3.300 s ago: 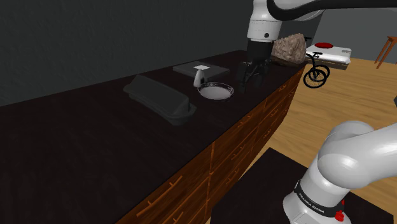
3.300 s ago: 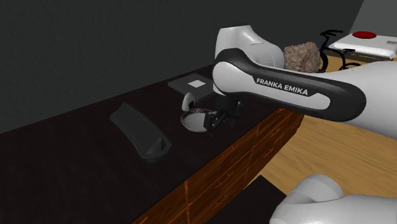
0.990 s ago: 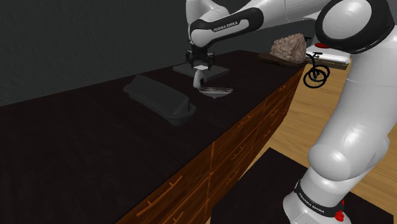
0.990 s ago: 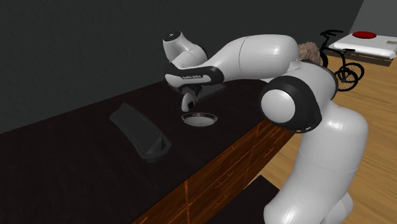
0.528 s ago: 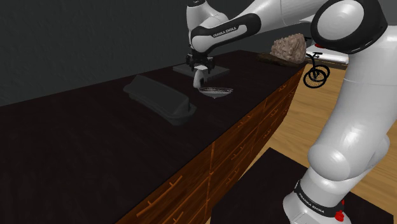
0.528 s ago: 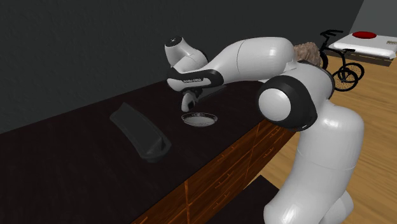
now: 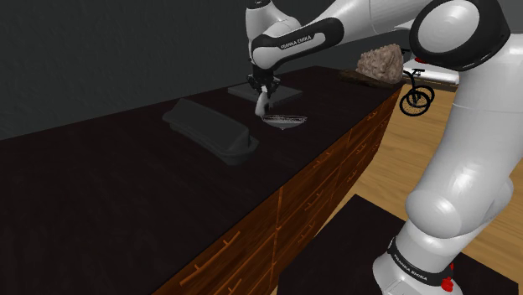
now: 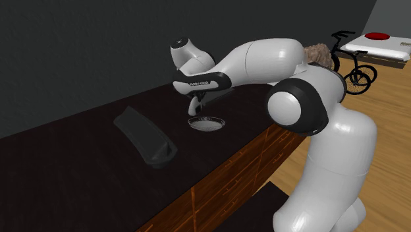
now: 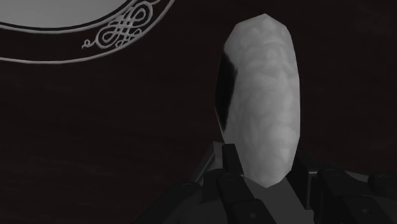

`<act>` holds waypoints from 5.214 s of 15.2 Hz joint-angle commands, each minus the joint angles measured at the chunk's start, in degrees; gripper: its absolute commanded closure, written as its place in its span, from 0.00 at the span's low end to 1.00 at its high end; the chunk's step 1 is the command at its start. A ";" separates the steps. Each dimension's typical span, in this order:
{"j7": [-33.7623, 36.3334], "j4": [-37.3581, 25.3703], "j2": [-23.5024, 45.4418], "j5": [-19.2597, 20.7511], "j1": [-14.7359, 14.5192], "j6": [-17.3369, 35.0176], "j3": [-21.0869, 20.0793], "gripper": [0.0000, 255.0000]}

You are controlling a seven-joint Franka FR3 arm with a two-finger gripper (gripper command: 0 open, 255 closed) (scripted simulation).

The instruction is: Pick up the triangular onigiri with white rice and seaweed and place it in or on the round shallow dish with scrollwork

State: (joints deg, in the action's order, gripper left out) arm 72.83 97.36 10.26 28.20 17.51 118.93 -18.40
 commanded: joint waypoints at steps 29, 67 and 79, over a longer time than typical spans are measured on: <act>-6.41 -18.79 1.39 -2.01 -1.37 -16.53 -0.85 1.00; -2.67 26.44 -31.20 -11.09 -2.05 -2.59 -0.31 1.00; -3.45 21.19 -32.90 -12.48 -2.93 -9.64 -1.18 0.00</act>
State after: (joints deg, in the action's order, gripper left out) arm 69.66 119.71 -22.03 16.10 14.80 111.11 -19.44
